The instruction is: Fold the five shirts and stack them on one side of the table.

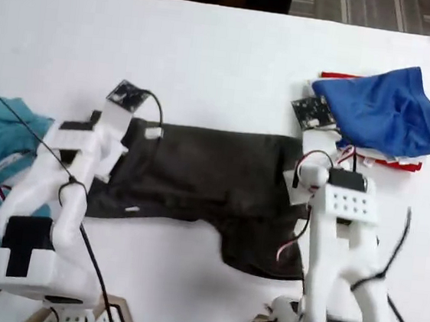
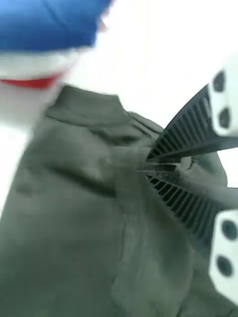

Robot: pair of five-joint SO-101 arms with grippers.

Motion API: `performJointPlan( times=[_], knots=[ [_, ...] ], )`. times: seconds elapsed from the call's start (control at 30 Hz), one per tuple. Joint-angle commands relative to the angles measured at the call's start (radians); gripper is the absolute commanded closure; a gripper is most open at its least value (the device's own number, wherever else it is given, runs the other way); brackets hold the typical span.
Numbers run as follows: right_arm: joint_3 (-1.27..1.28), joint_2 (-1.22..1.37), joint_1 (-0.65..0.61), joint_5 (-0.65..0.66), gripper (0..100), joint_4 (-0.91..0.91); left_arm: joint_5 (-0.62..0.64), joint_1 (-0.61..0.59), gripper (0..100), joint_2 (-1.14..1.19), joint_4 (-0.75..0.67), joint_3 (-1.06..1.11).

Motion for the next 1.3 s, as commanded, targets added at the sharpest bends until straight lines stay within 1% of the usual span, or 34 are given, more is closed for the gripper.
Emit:
performJointPlan(
  times=[0.0,0.1,0.17,0.3,0.4,0.5,0.8,0.97,1.2,1.27],
  knots=[
    [-0.106,0.088,0.007,-0.035,96.7,0.130,0.011,-0.003,97,-0.037,-0.098,0.041],
    [-0.193,0.130,-0.010,-0.048,89.1,0.269,0.011,-0.003,97,-0.037,-0.112,0.048],
    [-0.238,0.133,-0.019,-0.072,85.8,0.331,0.011,-0.003,97,-0.035,-0.121,0.053],
    [-0.288,0.139,-0.068,-0.081,87.9,0.417,0.012,-0.003,97,-0.034,-0.132,0.056],
    [-0.288,0.140,-0.117,-0.081,91.0,0.441,0.012,-0.003,97,-0.034,-0.132,0.056],
    [-0.288,0.140,-0.139,-0.081,91.4,0.441,0.012,-0.003,97,-0.034,-0.132,0.056],
    [-0.293,0.142,-0.130,-0.094,91.1,0.435,0.012,0.014,97,-0.032,-0.132,0.065],
    [-0.290,0.143,-0.131,-0.094,84.1,0.432,0.012,0.017,97,-0.032,-0.132,0.065],
    [-0.288,0.145,-0.130,-0.091,86.3,0.323,0.012,0.017,97,-0.032,-0.132,0.065],
    [-0.288,0.147,-0.130,-0.069,86.5,0.294,0.012,0.017,97,-0.032,-0.132,0.065]
  ],
)
